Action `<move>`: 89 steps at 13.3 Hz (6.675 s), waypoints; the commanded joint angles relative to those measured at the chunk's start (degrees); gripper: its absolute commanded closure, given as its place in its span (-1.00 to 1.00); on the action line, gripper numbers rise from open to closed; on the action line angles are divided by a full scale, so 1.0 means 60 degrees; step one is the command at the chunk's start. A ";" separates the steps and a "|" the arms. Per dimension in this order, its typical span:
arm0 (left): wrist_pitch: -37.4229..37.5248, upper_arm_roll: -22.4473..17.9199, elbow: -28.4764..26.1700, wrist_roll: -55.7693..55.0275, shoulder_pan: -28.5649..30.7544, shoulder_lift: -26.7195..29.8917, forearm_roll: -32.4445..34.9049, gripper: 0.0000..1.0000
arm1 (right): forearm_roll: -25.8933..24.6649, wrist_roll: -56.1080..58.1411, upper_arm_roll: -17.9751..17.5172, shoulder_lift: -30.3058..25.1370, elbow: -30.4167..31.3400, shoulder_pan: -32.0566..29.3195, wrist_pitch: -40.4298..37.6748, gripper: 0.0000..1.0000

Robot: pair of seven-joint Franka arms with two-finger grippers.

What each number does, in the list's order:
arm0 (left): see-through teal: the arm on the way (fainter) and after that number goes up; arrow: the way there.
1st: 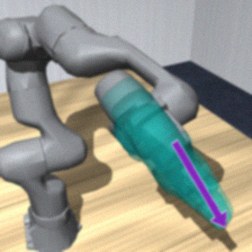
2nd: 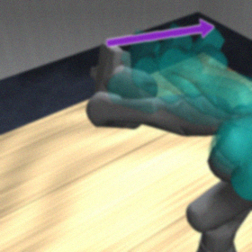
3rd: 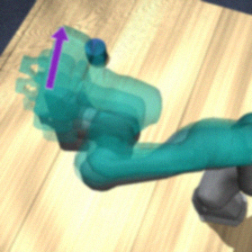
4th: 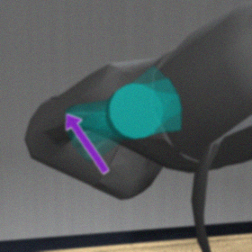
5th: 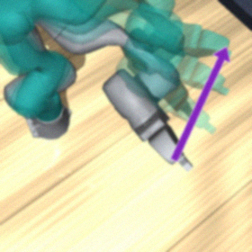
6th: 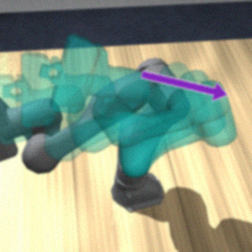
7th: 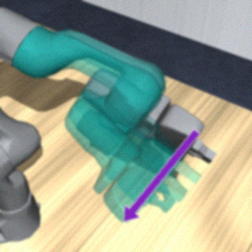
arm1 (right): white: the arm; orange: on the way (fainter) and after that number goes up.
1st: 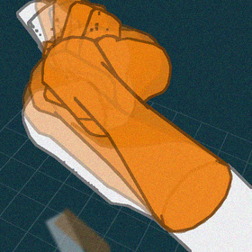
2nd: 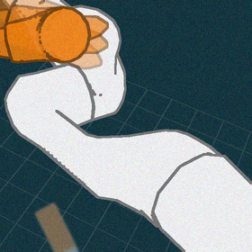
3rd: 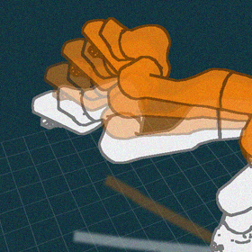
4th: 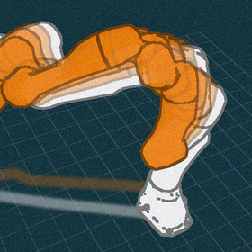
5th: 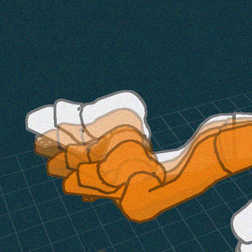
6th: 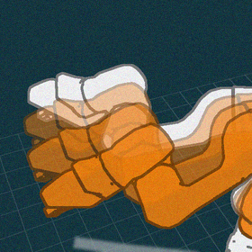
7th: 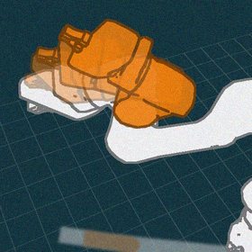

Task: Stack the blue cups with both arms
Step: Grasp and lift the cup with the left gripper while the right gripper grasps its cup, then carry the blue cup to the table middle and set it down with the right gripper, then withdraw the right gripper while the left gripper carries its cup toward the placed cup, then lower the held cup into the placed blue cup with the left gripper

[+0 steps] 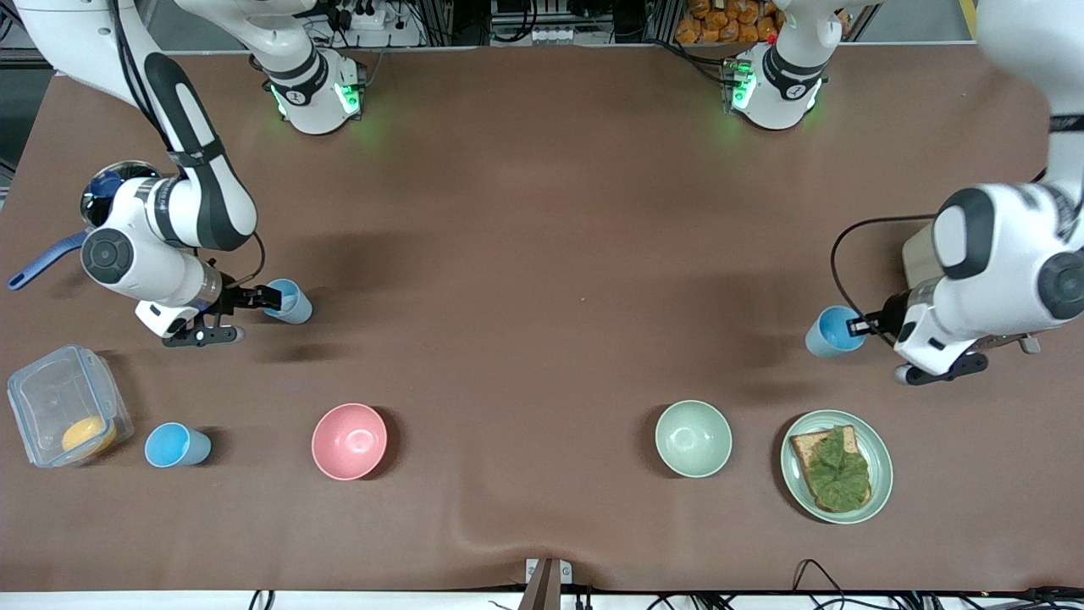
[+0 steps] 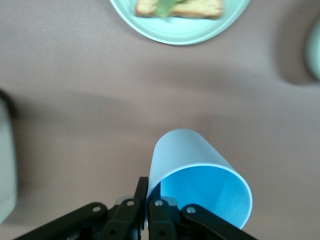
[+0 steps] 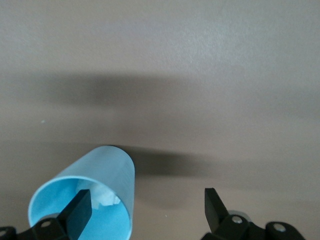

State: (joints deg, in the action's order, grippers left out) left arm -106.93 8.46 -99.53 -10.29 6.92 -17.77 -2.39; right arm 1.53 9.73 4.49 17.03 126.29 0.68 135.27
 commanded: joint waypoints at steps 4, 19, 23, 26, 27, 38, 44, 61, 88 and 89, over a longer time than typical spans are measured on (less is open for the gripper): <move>0.3715 0.0289 0.2746 0.0148 0.0107 0.0981 -0.0086 1.00 | 0.0548 0.0254 -0.0132 -0.0071 0.0178 -0.0041 0.0101 -0.17; 0.3963 0.0861 0.2716 0.0061 0.0107 0.1071 -0.0042 1.00 | 0.1956 -0.2008 -0.0191 0.0003 -0.2898 0.2282 -0.3327 1.00; 0.4038 0.0846 0.2716 0.0104 0.0122 0.1101 -0.0042 1.00 | 0.2045 -0.5245 -0.0177 0.0047 -0.2957 0.4685 -0.2376 1.00; 0.4038 0.0846 0.2716 0.0148 0.0136 0.1101 -0.0056 1.00 | 0.2103 -0.7109 -0.0177 0.0440 -0.2943 0.6107 -0.1251 1.00; 0.4067 0.0846 0.2702 0.0192 0.0136 0.1101 -0.0056 1.00 | 0.2132 -0.7810 -0.0176 0.0674 -0.2943 0.6576 -0.0666 1.00; 0.4067 0.0846 0.2716 0.0222 0.0092 0.1101 -0.0071 1.00 | 0.2103 -1.0029 -0.0162 0.2230 -0.2972 0.8090 0.1684 -0.14; 0.4053 0.0846 0.2716 0.0163 0.0078 0.1101 -0.0042 1.00 | 0.2089 -1.0439 -0.0059 0.1893 -0.3555 0.7827 0.0751 -1.00; 0.0734 0.2838 0.2381 -0.6413 -0.3552 -0.0231 0.0249 1.00 | 0.1475 -0.4441 0.0365 0.0268 -0.6838 0.2232 -0.7145 -1.00; -0.2891 0.2999 0.0432 -0.7205 -0.5269 -0.2195 0.1379 1.00 | 0.0316 -0.2192 0.0483 -0.1916 -0.6722 0.1087 -0.8014 -1.00; -0.2891 0.2999 0.0315 -0.7133 -0.5284 -0.2195 0.1379 1.00 | 0.0316 -0.2207 0.0468 -0.1916 -0.6693 0.1102 -0.7999 -1.00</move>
State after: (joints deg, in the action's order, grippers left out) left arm -124.12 26.41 -96.27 -53.11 -24.54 -31.45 6.88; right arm 4.40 -3.62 7.41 5.45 86.19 6.56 87.18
